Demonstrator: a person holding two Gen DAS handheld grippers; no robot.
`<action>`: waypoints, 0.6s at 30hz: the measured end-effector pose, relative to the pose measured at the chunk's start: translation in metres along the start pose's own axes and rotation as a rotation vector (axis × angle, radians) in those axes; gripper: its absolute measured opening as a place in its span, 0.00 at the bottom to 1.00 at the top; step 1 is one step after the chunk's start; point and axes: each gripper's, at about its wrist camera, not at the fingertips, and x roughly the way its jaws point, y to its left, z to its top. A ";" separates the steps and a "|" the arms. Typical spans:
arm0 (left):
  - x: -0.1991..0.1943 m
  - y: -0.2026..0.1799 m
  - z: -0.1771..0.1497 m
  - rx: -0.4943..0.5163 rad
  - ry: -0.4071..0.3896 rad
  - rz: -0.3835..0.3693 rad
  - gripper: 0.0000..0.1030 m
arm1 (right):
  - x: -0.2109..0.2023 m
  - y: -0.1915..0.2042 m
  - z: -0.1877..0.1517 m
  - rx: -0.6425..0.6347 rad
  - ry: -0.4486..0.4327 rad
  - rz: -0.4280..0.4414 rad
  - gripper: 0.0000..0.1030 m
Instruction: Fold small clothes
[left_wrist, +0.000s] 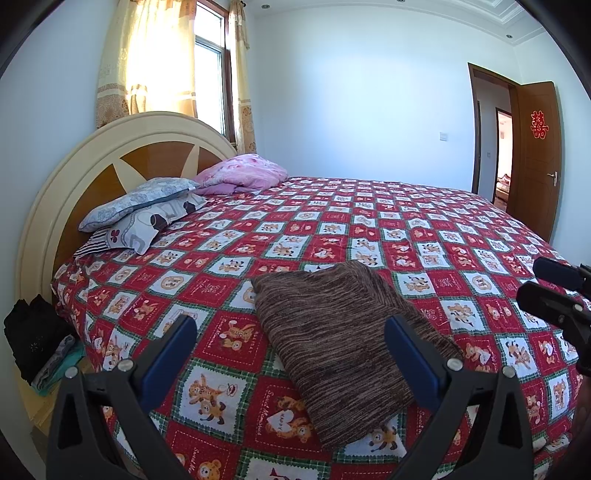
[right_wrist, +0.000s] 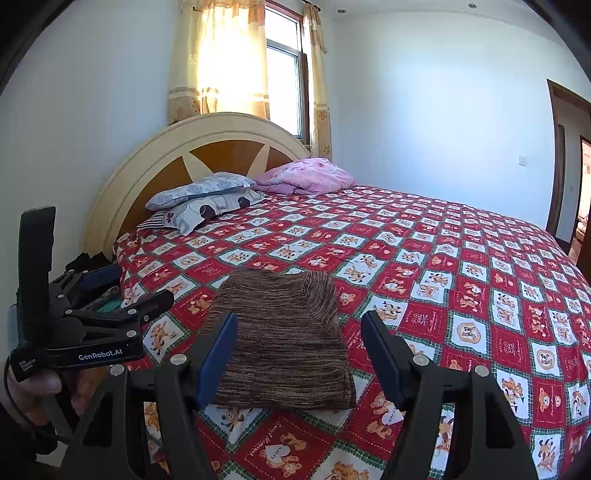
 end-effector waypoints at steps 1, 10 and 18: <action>0.000 0.000 0.000 0.001 -0.001 -0.001 1.00 | -0.001 -0.001 0.000 0.000 -0.001 0.000 0.68; 0.003 0.000 0.002 0.000 0.025 -0.018 1.00 | -0.005 0.000 0.000 -0.002 -0.023 -0.003 0.68; 0.002 0.000 0.002 0.024 0.005 -0.002 1.00 | -0.005 0.001 0.000 -0.005 -0.024 0.008 0.69</action>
